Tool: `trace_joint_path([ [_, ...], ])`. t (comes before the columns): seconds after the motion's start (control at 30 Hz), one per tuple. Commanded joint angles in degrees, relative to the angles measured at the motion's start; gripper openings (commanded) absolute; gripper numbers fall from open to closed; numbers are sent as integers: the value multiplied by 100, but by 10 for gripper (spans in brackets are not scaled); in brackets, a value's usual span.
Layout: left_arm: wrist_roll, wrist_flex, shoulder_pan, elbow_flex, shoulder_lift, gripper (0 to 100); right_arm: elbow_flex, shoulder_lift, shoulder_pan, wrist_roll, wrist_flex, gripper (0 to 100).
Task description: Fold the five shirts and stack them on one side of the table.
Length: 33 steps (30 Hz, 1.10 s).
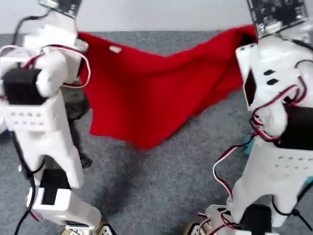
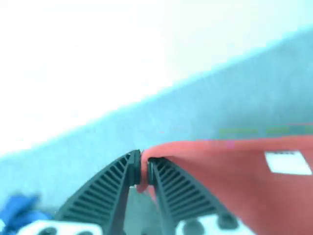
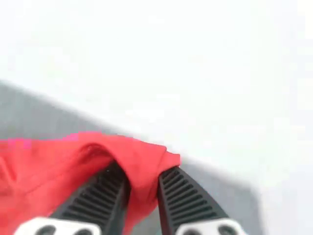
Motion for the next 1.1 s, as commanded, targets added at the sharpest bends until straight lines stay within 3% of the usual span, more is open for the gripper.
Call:
trace_joint_path([
  [0.0, 35, -457, -44, -787, -273, 5, -308, -259, 84, 396, -690, 10],
  [0.27, -703, -1037, -53, -1807, -316, 5, -325, -523, 347, 993, -787, 10],
  [0.5, -879, -844, -360, -1956, -325, 5, -325, -629, 936, 1002, -514, 10],
  [0.83, -914, 229, -396, -3407, -325, 5, -325, -1481, 980, 1310, -558, 10],
  [1.07, -905, 237, -536, -2932, -1275, 5, -325, -2431, 980, 1591, -558, 10],
])
